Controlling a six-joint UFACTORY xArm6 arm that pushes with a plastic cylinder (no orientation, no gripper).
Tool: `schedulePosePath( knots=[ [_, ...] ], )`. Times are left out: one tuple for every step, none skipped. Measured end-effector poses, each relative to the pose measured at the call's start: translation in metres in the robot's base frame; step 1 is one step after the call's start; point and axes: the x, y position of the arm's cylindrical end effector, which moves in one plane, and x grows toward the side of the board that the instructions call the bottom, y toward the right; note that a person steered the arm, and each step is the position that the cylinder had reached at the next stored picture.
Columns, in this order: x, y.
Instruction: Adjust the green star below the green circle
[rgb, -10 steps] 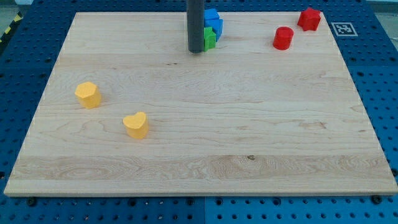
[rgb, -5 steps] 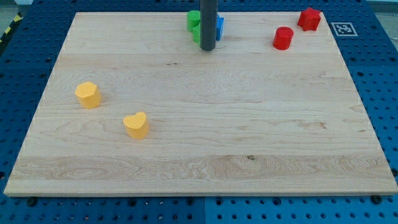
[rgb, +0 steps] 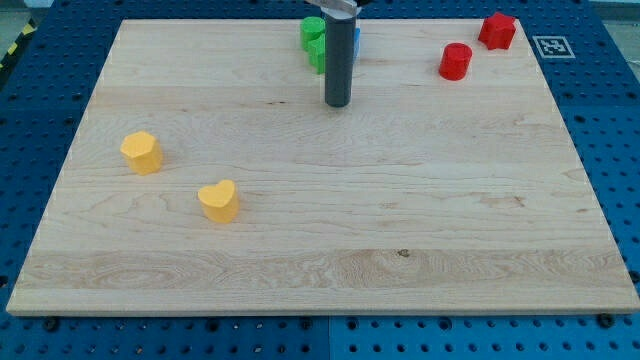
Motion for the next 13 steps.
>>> schedulePosePath(
  knots=[
    [0.000, 0.000],
    [0.023, 0.021],
    [0.024, 0.021],
    [0.023, 0.021],
    [0.023, 0.021],
    [0.023, 0.021],
    [-0.002, 0.021],
    [-0.008, 0.051],
    [-0.003, 0.054],
    [0.006, 0.078],
    [0.007, 0.082],
    [0.007, 0.082],
    [0.007, 0.082]
  ],
)
